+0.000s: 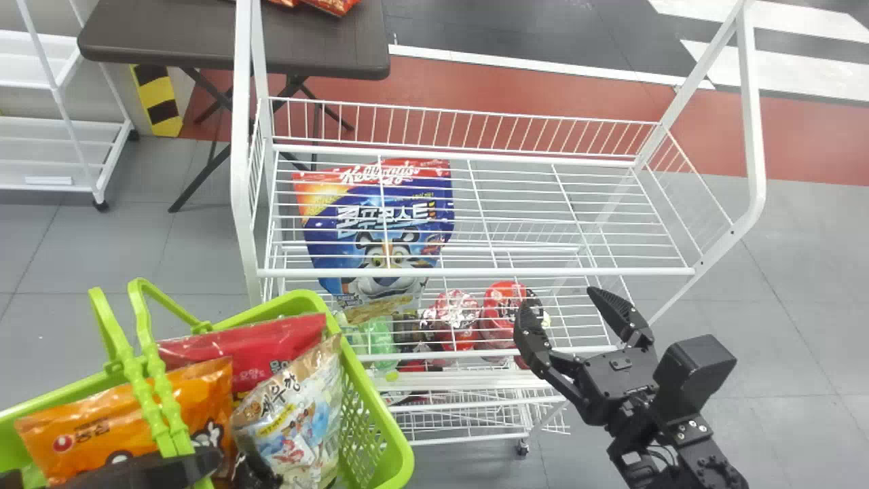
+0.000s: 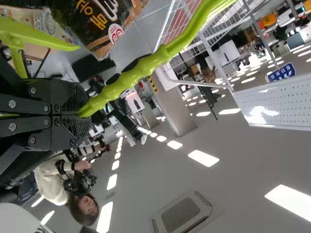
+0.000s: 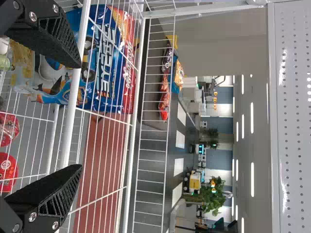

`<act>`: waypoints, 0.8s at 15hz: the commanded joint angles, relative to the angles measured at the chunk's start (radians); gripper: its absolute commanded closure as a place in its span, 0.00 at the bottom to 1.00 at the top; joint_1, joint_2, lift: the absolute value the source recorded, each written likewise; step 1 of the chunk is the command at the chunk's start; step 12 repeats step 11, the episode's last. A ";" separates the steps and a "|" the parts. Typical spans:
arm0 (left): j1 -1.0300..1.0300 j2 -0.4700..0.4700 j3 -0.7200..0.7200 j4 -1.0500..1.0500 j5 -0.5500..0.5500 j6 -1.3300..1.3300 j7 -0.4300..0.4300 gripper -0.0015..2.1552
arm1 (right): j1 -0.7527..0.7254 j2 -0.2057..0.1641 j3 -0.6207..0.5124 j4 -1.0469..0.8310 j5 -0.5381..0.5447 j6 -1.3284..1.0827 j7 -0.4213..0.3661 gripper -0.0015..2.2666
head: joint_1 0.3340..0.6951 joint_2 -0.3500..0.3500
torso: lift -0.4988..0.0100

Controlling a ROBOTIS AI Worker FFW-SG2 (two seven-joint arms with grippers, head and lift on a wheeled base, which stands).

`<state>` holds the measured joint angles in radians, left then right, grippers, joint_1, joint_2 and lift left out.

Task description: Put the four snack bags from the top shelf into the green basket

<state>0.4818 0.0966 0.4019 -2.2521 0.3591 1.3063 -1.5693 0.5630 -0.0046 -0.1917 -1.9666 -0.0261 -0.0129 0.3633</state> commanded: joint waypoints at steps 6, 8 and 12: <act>-0.002 0.000 -0.001 -0.003 -0.002 0.003 -0.011 1.00 | -0.003 0.005 0.003 0.000 0.000 0.003 0.000 0.04 | 1.00 0.20 | 0.97; 0.000 0.000 -0.001 -0.003 -0.002 0.003 -0.011 1.00 | -0.003 0.005 0.005 0.000 0.000 0.006 0.000 0.04 | 1.00 0.20 | 0.97; 0.000 0.000 -0.001 -0.003 -0.002 0.003 -0.011 1.00 | -0.003 0.005 0.008 -0.002 0.000 0.006 0.000 0.04 | 1.00 0.20 | 0.97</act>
